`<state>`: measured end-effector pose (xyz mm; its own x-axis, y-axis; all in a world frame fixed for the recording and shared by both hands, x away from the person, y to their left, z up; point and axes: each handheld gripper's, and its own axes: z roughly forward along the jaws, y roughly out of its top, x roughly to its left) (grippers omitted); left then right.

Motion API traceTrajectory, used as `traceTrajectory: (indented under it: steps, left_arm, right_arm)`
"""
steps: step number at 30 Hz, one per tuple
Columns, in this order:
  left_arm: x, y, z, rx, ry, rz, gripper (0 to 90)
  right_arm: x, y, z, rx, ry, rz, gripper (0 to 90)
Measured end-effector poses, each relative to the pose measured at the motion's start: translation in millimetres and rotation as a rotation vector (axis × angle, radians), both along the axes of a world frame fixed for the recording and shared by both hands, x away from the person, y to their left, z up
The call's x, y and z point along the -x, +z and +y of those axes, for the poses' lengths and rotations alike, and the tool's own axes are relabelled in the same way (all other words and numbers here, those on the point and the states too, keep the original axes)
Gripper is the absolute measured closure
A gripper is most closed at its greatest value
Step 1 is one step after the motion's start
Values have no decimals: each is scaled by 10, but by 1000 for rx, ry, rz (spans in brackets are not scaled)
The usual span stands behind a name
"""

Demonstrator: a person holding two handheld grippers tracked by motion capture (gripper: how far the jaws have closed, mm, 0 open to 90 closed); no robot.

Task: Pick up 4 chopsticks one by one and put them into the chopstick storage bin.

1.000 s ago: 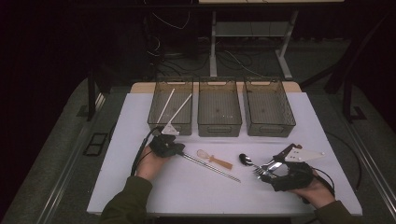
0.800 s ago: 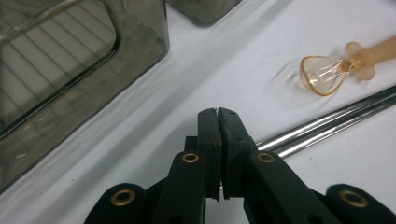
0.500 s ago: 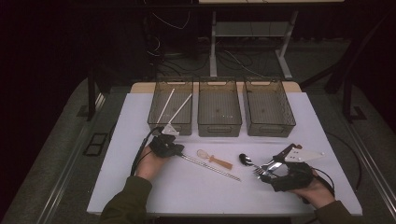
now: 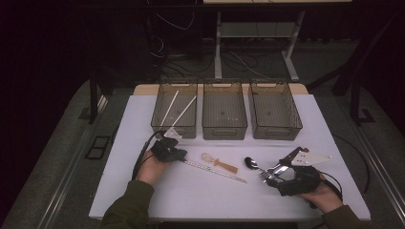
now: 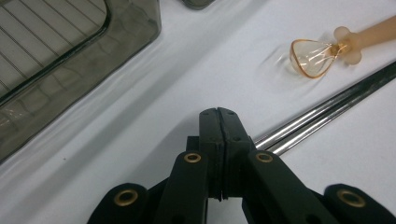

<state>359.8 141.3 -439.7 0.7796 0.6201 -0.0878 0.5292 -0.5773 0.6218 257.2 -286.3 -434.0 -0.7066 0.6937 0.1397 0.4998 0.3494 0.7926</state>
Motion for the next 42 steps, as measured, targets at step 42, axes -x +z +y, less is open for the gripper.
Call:
traceTrajectory:
  steps: [42]
  left_arm:
    - [275, 38, 9, -18, -87, 62, 891]
  right_arm:
    - [-5, 0, -25, 0, -6, -2, 92]
